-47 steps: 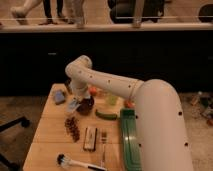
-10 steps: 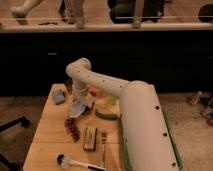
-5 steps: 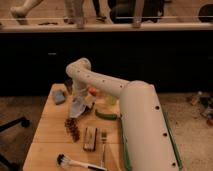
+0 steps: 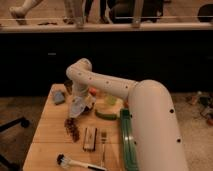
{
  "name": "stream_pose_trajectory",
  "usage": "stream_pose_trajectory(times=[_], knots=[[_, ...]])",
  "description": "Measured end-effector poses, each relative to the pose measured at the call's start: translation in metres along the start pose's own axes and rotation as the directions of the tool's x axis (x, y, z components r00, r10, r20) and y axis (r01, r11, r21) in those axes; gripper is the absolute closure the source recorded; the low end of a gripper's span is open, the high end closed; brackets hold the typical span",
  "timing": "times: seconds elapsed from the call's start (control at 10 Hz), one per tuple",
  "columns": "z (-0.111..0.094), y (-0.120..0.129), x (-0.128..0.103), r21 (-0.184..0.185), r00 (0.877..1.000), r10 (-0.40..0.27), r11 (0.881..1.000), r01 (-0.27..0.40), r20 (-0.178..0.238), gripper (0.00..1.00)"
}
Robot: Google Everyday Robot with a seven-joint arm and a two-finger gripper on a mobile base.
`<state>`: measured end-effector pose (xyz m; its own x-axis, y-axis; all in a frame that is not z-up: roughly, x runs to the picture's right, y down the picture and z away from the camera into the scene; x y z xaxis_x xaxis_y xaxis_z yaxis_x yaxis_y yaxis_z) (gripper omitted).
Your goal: Place towel in purple bowl
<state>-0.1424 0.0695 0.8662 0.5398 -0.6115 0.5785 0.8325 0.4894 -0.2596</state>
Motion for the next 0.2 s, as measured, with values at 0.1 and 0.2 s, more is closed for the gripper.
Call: stream_pose_trajectory(times=[0.1, 0.2], knots=[[-0.0004, -0.0003, -0.0025, 0.004, 1.0, -0.005, 1.0, 0.005, -0.003, 0.2], [-0.0006, -0.0003, -0.0022, 0.002, 1.0, -0.007, 1.0, 0.007, -0.006, 0.2]])
